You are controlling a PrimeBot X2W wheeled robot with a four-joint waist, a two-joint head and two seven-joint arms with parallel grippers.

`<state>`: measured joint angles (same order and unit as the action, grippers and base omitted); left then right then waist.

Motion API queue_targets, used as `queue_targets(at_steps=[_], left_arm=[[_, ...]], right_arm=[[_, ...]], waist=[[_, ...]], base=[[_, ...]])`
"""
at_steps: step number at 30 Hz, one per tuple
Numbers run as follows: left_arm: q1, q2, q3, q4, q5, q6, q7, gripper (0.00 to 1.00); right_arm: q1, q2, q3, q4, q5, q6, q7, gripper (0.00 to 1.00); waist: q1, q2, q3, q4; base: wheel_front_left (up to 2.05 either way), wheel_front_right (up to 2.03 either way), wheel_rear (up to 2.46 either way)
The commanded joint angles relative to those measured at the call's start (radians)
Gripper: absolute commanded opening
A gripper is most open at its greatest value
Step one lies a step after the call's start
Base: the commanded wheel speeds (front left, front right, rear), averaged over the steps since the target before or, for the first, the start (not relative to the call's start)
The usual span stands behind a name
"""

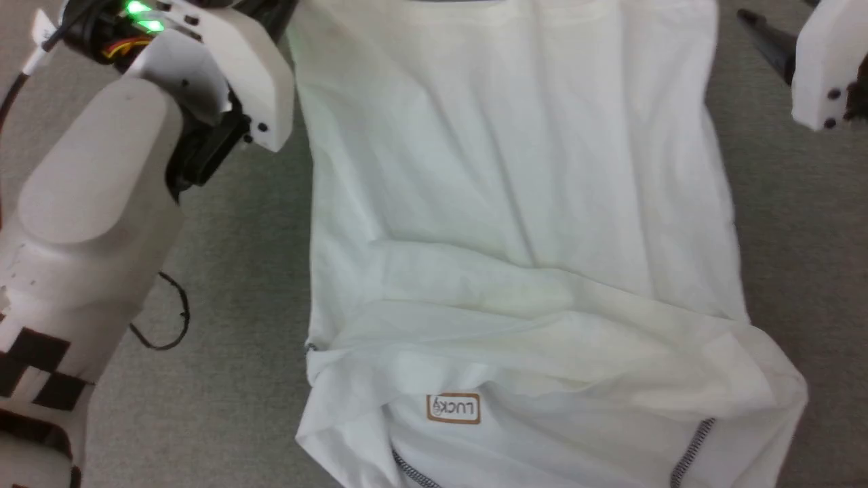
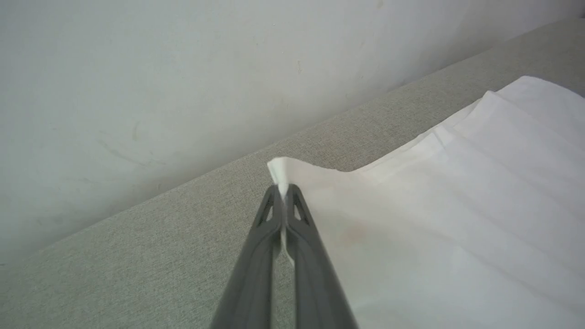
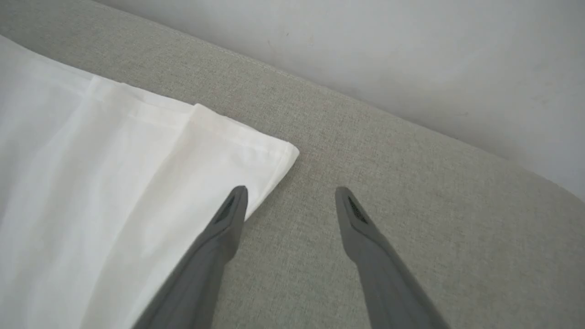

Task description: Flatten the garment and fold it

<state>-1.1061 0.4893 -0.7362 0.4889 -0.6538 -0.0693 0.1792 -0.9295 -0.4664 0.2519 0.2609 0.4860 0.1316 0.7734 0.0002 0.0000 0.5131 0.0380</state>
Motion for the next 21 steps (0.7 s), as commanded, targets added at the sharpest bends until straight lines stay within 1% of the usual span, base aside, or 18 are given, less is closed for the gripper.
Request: queue_targets(at_steps=[1,5,9,14,15,16,17,19,21], left_arm=[[-0.014,-0.014,-0.008,-0.014,0.013,0.001,-0.012,0.0],[-0.022,-0.045,-0.026,-0.038,0.024,0.001,-0.029,0.0],[-0.032,-0.066,-0.038,-0.04,0.031,-0.003,-0.043,0.0],[-0.042,-0.076,-0.047,-0.025,0.031,-0.01,-0.056,0.0],[-0.044,-0.076,-0.047,-0.018,0.03,-0.012,-0.059,0.0],[-0.047,-0.075,-0.047,-0.01,0.03,-0.014,-0.063,0.0],[-0.048,-0.073,-0.045,-0.001,0.029,-0.015,-0.067,0.0],[-0.051,-0.067,-0.042,0.02,0.027,-0.015,-0.077,0.0],[-0.054,-0.064,-0.038,0.041,0.026,-0.016,-0.089,0.0]], right_arm=[[-0.043,0.003,0.017,0.053,-0.025,-0.001,0.01,1.0],[-0.12,0.008,0.044,0.193,-0.081,-0.001,0.022,1.0],[-0.145,-0.015,0.098,0.302,-0.133,-0.001,0.042,1.0],[-0.136,-0.025,0.166,0.378,-0.115,-0.001,0.044,1.0],[-0.133,-0.03,0.179,0.388,-0.104,-0.001,0.044,0.62],[-0.13,-0.036,0.193,0.396,-0.094,-0.001,0.042,0.1],[-0.129,-0.043,0.208,0.4,-0.083,-0.001,0.035,0.0],[-0.133,-0.062,0.24,0.4,-0.071,-0.001,0.006,0.0],[-0.147,-0.086,0.274,0.393,-0.072,-0.001,-0.052,0.0]], waist=[[-0.0002,0.0,0.055,0.087],[-0.0002,0.0,0.074,0.126],[-0.0002,0.0,0.082,0.149],[-0.0002,0.0,0.087,0.155],[-0.0002,0.0,0.087,0.153],[-0.0002,0.0,0.088,0.151],[-0.0002,0.0,0.086,0.148],[-0.0002,0.0,0.082,0.137],[-0.0002,0.0,0.072,0.125]], base=[[0.0,0.0,0.0],[0.0,0.0,0.0],[0.0,0.0,0.0],[0.0,0.0,0.0],[0.0,0.0,0.0],[0.0,0.0,0.0],[0.0,0.0,0.0],[0.0,0.0,0.0],[0.0,0.0,0.0]])
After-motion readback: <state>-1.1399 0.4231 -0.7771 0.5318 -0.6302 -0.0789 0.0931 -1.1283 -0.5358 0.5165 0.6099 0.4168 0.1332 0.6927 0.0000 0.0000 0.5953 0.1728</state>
